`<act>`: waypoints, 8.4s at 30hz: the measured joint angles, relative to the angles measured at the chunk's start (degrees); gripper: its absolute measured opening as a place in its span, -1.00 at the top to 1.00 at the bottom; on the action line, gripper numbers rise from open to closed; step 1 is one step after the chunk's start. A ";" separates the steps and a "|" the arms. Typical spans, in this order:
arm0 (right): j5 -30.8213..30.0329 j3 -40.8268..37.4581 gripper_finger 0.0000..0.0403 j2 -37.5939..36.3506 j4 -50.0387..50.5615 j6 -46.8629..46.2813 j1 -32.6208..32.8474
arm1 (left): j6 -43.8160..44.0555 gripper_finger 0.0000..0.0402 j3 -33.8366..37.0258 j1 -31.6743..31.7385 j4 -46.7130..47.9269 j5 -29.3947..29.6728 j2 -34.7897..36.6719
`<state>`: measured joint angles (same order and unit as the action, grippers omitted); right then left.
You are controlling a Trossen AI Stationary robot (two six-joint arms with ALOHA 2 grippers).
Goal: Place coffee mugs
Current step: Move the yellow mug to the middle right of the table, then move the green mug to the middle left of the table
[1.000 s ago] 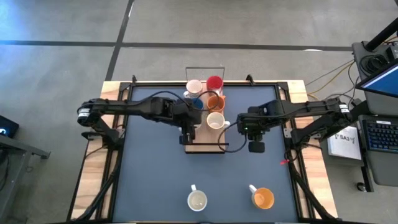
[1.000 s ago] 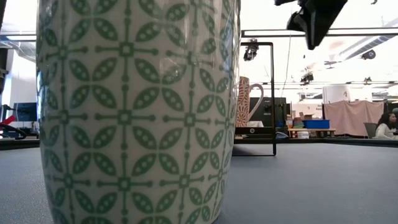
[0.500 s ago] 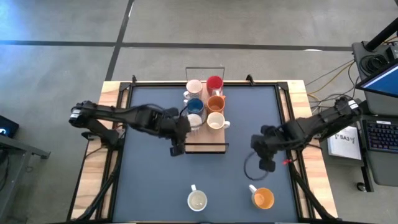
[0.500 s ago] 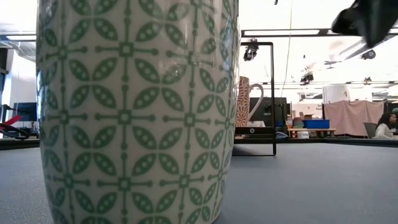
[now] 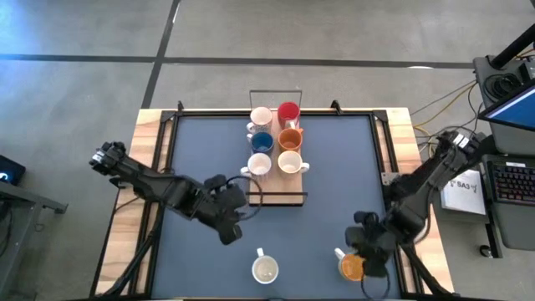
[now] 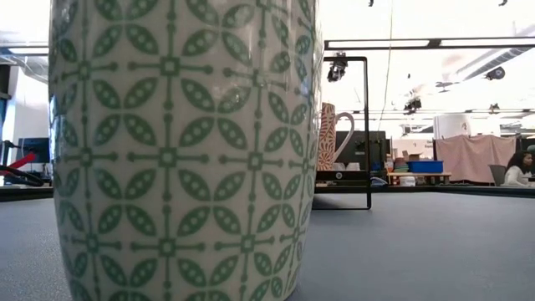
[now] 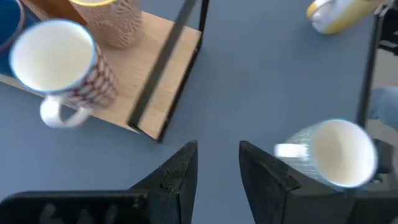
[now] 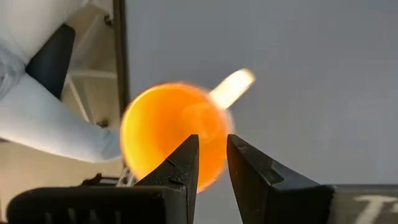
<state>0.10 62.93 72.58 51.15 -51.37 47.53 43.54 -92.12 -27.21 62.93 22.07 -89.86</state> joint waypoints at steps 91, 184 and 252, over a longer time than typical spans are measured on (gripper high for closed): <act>-4.00 11.68 0.81 17.69 16.85 11.47 -31.31 | 4.13 0.50 3.76 -8.65 -4.45 2.47 -0.09; 1.57 3.29 0.74 12.98 18.59 19.43 -29.10 | 6.62 0.50 4.17 -8.43 -12.99 -2.25 -6.73; -1.73 4.12 0.47 4.09 11.55 13.10 -26.65 | -21.22 0.95 -40.06 -10.44 26.88 -10.56 -43.93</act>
<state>-1.63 67.05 76.66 62.70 -38.27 20.88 22.31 -132.18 -37.65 89.82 11.50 -133.80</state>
